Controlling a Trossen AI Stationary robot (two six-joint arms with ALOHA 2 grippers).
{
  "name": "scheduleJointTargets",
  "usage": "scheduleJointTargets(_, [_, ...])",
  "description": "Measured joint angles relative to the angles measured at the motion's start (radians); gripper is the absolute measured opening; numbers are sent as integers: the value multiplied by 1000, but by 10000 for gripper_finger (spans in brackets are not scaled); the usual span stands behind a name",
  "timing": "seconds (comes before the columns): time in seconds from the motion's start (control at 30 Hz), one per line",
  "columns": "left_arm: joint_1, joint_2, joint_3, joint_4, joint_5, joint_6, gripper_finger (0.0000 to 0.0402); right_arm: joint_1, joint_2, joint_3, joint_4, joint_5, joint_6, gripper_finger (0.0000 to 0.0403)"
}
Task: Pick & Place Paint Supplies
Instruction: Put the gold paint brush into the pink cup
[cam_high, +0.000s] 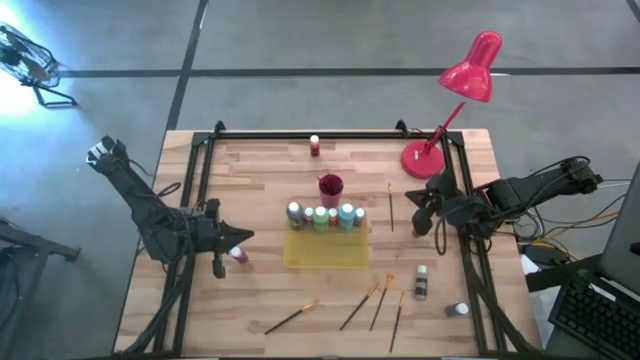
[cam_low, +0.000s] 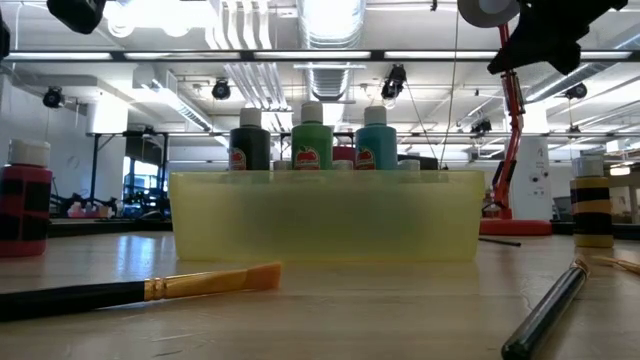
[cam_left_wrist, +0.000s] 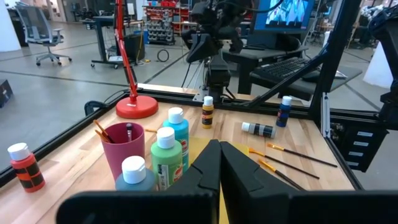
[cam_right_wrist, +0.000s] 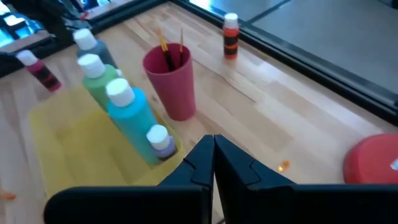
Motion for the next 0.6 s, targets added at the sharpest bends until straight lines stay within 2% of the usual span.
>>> scheduleJointTargets(0.3, [-1, 0, -1, -1, 0, 0, 5, -17, 0, 8, 61, -3, -60, 8])
scheduleJointTargets(0.4, [-1, 0, -1, -1, 0, 0, 5, -72, 0, 20, 55, -37, -41, 8])
scheduleJointTargets(0.6, [-1, 0, -1, -1, 0, 0, 5, -234, 0, 21, 17, -174, -21, 23])
